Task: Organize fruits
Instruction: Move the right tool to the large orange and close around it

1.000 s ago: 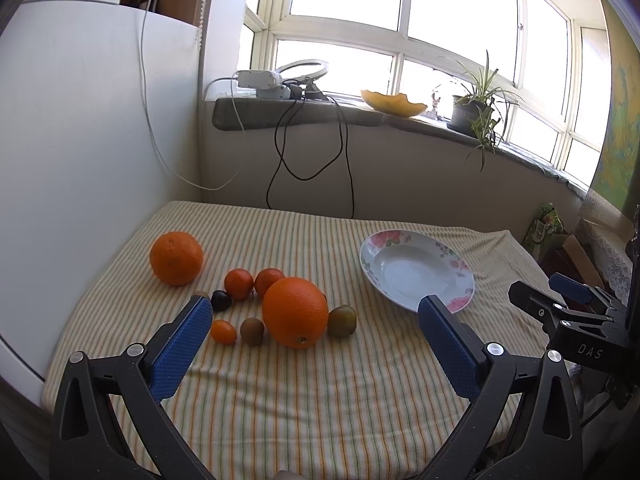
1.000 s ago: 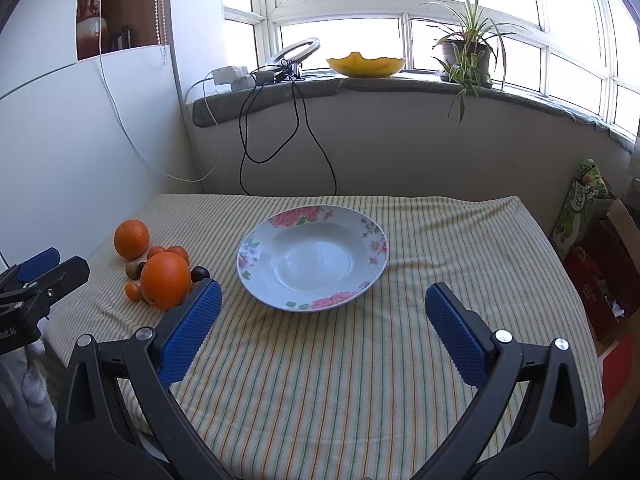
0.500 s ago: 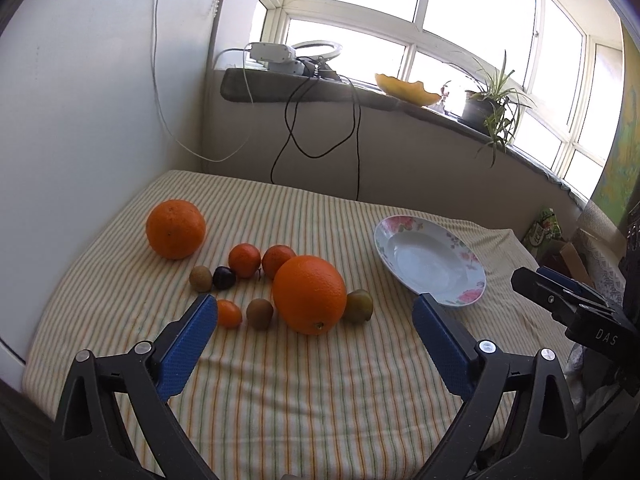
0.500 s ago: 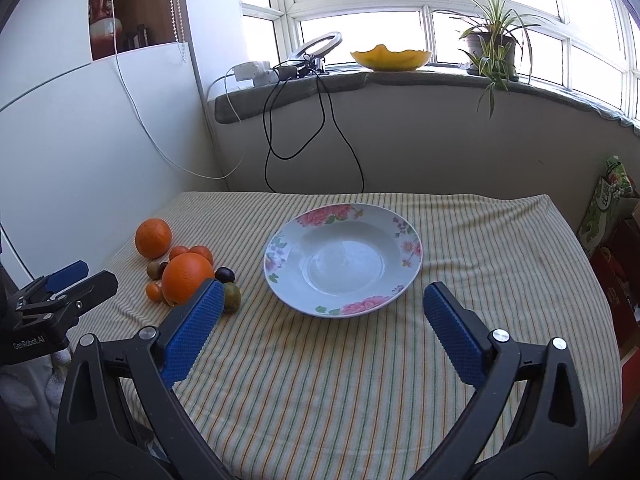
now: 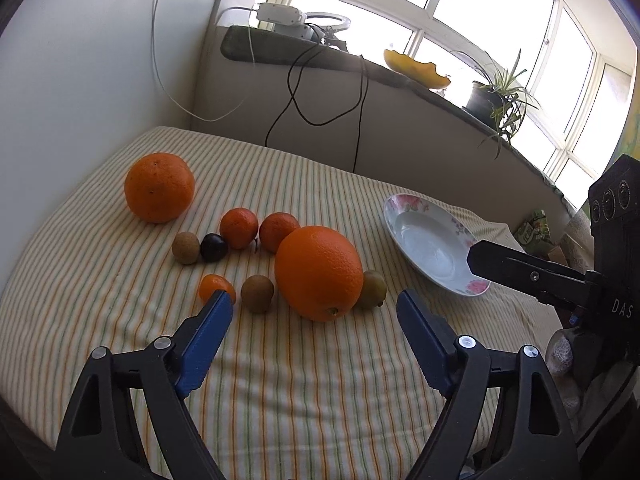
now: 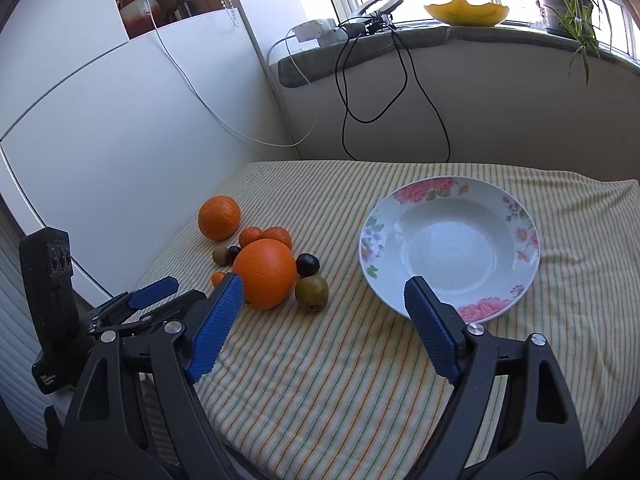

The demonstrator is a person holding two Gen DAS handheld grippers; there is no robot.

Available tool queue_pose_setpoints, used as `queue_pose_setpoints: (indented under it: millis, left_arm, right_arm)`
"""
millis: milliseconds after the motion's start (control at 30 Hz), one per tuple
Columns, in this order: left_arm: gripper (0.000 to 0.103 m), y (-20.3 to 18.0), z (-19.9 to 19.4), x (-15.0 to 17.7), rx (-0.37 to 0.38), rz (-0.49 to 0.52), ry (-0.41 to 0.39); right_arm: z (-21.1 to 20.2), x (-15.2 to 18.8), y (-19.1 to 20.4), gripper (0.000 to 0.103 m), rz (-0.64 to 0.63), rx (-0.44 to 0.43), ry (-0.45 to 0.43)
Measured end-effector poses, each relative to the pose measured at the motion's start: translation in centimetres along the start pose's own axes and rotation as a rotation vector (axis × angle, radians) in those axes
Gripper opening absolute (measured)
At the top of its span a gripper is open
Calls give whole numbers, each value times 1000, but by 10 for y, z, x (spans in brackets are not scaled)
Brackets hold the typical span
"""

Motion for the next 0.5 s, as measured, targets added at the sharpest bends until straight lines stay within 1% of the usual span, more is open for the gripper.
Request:
queue_pose_setpoints:
  millis: [33,67,133,300,367,500]
  left_arm:
    - [81,0,2,0,4,2,3]
    - [75,0,4,0,12,3,9]
    - [72,1,9,0,25,-2,21]
    - [71,3,17,-1,24,17,34]
    - [71,3,19,-2,29,26,39]
    - [71,3,27,-4,37,42,52]
  right_arm:
    - [6,-1,4,81,5,-23,20]
    - [12,-1,8,81,8,-44,40]
    - [23,-2,16,79,9,-74,72]
    - [48,-4,28,71,31,-139,151]
    - [55,-5,30,70,49,-161,179]
    - [70,-6,35,69,67,-180,218]
Point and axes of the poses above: each gripper's, at about its wrist camera, not at the fingertips, and z roughly the way its jaws point, y to its left, x to its underside, the point moved 8 cm from there along z, roughly the way its jaws point, and after that the axes turned 10 degrees about x, right-handed, at the moved point
